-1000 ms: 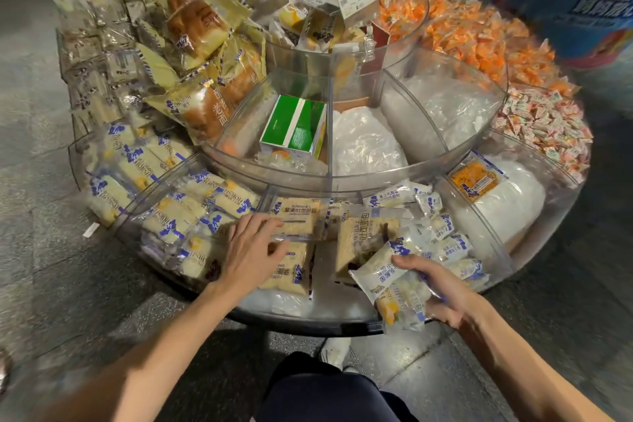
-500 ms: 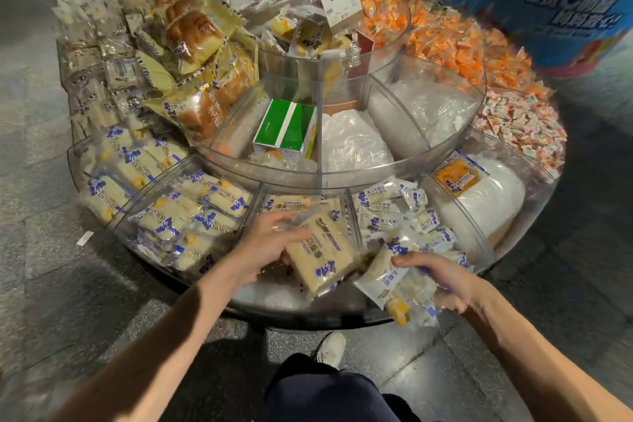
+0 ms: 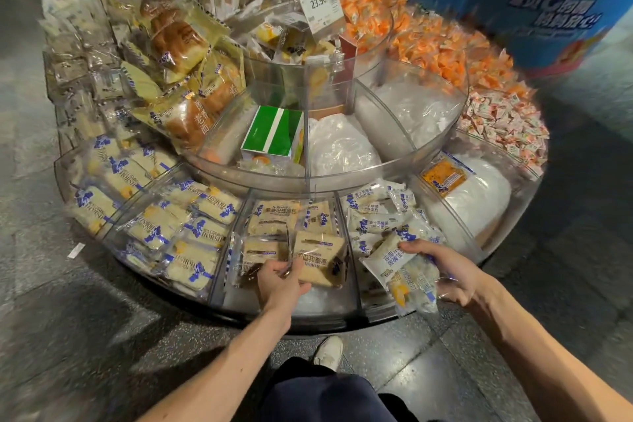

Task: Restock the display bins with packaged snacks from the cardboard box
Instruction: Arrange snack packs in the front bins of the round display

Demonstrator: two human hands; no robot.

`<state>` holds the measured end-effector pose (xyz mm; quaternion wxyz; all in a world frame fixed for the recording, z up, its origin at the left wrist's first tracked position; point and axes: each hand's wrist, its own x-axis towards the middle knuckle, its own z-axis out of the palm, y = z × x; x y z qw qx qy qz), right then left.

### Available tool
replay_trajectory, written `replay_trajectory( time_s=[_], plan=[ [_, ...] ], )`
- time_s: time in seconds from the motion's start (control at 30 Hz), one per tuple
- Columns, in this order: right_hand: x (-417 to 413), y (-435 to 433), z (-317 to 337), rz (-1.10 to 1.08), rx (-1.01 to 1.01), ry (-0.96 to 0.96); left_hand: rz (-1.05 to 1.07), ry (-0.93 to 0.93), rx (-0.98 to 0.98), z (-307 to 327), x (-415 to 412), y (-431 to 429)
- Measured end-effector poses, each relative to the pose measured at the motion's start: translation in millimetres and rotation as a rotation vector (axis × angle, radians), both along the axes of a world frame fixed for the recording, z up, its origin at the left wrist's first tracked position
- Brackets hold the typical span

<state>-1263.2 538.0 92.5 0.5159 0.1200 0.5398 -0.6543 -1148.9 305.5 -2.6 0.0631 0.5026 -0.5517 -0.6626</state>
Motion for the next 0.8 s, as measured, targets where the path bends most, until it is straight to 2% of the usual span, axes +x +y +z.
replay_trajectory(
  time_s=[0.07,0.17,0.27,0.57,0.63,0.7,0.8],
  plan=[
    [2,-2,4,-0.063,0.008,-0.034,-0.076,-0.073,-0.248,-9,1,4],
    [5,-4,6,-0.1,-0.023,-0.022,-0.333,-0.206,-0.73,-14,9,2],
    [6,-7,3,-0.054,-0.055,0.002,-0.536,-0.315,-0.929,-17,15,-2],
    [7,-3,-6,0.018,-0.03,0.031,-0.529,-0.218,-0.991,-13,11,-3],
    [9,-2,-7,0.056,-0.01,0.056,-0.497,-0.104,-0.863,-1,7,3],
    [10,-4,-8,0.097,-0.013,0.076,-0.494,0.052,-0.616,22,0,13],
    [18,-13,-1,0.173,-0.032,0.071,-0.671,0.218,-0.427,67,-11,28]
  ],
)
